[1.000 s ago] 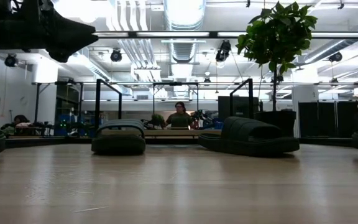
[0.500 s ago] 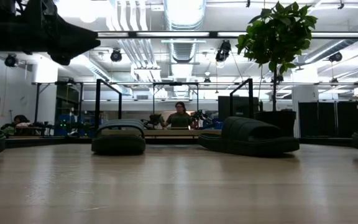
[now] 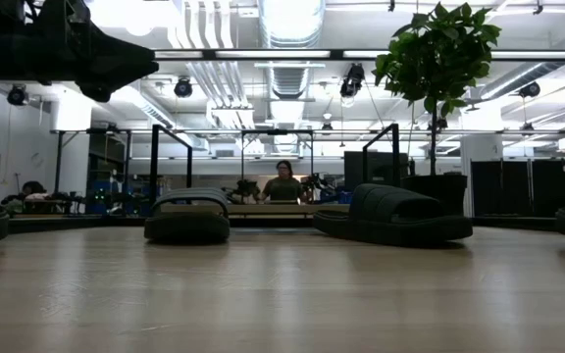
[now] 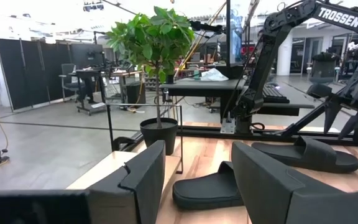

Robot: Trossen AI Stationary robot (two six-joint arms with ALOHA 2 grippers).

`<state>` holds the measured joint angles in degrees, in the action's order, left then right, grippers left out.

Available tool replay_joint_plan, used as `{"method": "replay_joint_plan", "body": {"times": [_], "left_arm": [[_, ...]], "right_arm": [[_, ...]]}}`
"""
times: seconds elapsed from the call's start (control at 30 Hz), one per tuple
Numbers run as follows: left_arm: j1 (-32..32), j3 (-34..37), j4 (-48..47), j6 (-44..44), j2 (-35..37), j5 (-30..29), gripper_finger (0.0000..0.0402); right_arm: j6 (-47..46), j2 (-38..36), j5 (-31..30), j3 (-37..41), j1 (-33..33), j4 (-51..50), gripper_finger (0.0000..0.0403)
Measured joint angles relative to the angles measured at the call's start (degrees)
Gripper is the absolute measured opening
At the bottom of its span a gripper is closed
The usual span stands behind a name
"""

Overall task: Pick and place slides into the shelf
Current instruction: Put the bottom right black slides on the shelf

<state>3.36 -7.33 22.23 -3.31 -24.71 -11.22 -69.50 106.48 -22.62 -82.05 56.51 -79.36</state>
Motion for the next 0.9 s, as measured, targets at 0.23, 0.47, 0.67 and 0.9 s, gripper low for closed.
{"method": "replay_joint_plan", "body": {"times": [0.23,0.47,0.67,0.9], "left_arm": [[0.0,0.02,-0.14,-0.02,-0.02,0.02,0.0171],[0.0,0.07,-0.1,-0.02,-0.02,0.02,0.0171],[0.0,-0.02,0.18,-0.04,0.0,0.01,0.0171],[0.0,-0.13,0.09,-0.02,-0.02,0.01,0.0171]], "right_arm": [[0.03,0.59,-0.06,-0.14,0.0,0.75,0.0198],[-0.73,0.71,0.51,-0.14,0.24,3.29,0.0199],[4.54,2.24,0.53,-0.14,0.57,3.18,0.0186],[5.55,4.28,0.33,-0.14,0.63,-0.41,0.0185]]}}
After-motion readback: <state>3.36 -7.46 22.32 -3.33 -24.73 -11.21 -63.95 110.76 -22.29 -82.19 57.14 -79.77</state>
